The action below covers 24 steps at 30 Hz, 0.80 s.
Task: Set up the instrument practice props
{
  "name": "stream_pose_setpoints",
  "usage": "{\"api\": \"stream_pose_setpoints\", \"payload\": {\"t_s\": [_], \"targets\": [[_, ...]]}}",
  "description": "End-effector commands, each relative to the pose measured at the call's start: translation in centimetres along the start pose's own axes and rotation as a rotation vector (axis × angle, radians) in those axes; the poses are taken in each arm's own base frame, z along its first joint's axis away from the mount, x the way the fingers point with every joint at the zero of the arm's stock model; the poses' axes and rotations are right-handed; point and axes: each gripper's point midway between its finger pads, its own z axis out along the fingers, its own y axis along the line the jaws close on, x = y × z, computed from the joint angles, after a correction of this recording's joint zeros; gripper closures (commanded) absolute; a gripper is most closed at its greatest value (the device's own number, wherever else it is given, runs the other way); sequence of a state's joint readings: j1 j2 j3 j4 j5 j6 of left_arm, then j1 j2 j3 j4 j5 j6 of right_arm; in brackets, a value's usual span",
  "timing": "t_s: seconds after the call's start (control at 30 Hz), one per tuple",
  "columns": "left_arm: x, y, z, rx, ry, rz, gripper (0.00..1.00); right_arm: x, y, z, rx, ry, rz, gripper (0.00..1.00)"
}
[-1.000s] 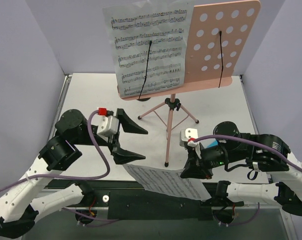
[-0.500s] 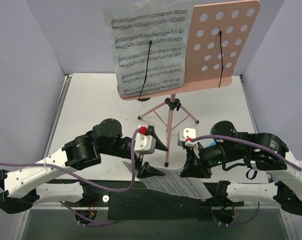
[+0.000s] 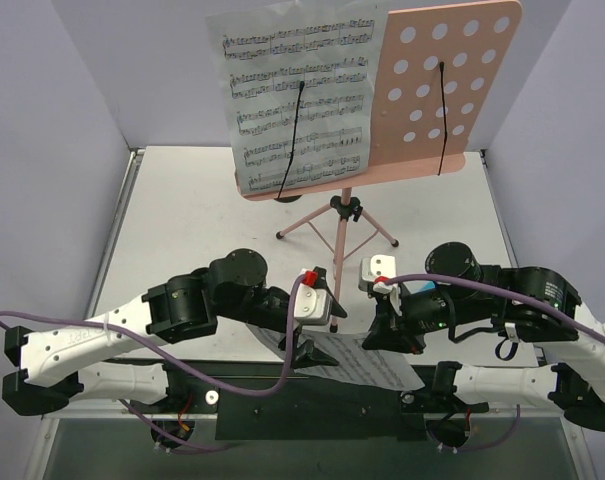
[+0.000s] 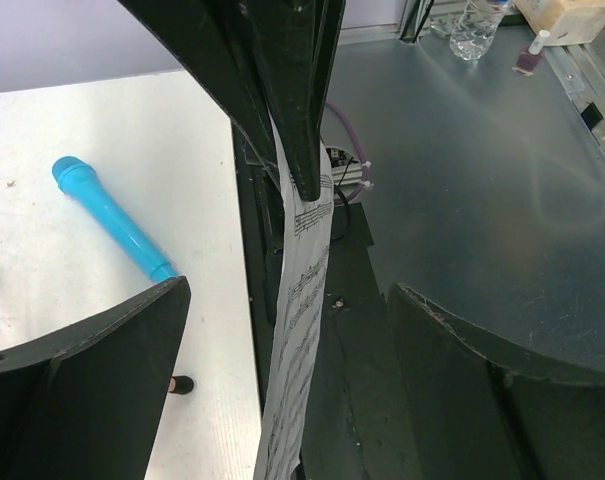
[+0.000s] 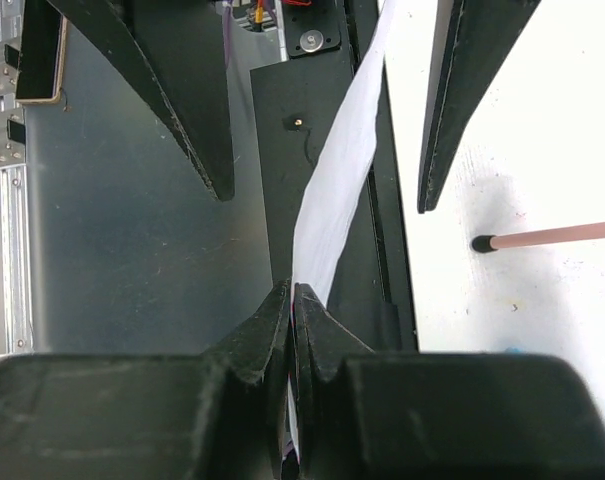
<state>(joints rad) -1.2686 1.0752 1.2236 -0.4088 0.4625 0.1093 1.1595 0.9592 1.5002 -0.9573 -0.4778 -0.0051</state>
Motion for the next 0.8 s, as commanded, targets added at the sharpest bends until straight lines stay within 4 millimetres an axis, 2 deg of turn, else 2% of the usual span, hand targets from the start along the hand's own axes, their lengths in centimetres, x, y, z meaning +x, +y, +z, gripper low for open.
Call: {"api": "stream_pose_setpoints", "payload": {"t_s": [0.0, 0.17, 0.37, 0.43, 0.5, 0.53, 0.57, 0.6, 0.63, 0.67, 0.77], "targets": [[0.4, 0.0, 0.5, 0.012, 0.019, 0.008, 0.10, -0.4, -0.1, -0.7, 0.020, -0.032, -0.028, 1.00], [1.3, 0.1, 1.2, 0.024, 0.051, -0.002, 0.19, -0.4, -0.5, -0.9, 0.046, -0.040, -0.031, 1.00], [1.5, -0.4, 1.7, 0.064, 0.068, -0.017, 0.45, -0.3, -0.7, -1.2, 0.060, -0.047, -0.043, 1.00], [1.5, -0.4, 1.8, 0.069, 0.071, -0.020, 0.56, -0.2, -1.0, -1.3, 0.077, -0.052, -0.049, 1.00], [1.4, -0.3, 1.9, 0.063, 0.075, -0.025, 0.75, -0.2, -1.1, -1.5, 0.089, -0.063, -0.051, 1.00], [1.6, -0.3, 2.0, 0.062, 0.082, -0.033, 0.88, -0.1, -1.2, -1.6, 0.094, -0.066, -0.053, 1.00], [1.5, -0.2, 2.0, 0.062, 0.083, -0.036, 0.93, -0.2, -1.1, -1.9, 0.096, -0.078, -0.056, 1.00], [1.6, -0.2, 2.1, 0.062, 0.092, -0.045, 1.00, -0.2, -1.4, -1.9, 0.113, -0.082, -0.056, 0.90], [1.7, -0.1, 2.2, 0.060, 0.096, -0.048, 1.00, -0.3, -1.4, -2.3, 0.124, -0.097, -0.061, 0.77], [1.8, 0.0, 2.1, 0.050, 0.104, -0.053, 1.00, -0.3, -1.8, -2.4, 0.148, -0.105, -0.060, 0.58], [1.5, 0.4, 1.9, 0.019, 0.093, -0.063, 1.00, -0.6, -2.2, -3.7, 0.195, -0.178, -0.068, 0.45]]}}
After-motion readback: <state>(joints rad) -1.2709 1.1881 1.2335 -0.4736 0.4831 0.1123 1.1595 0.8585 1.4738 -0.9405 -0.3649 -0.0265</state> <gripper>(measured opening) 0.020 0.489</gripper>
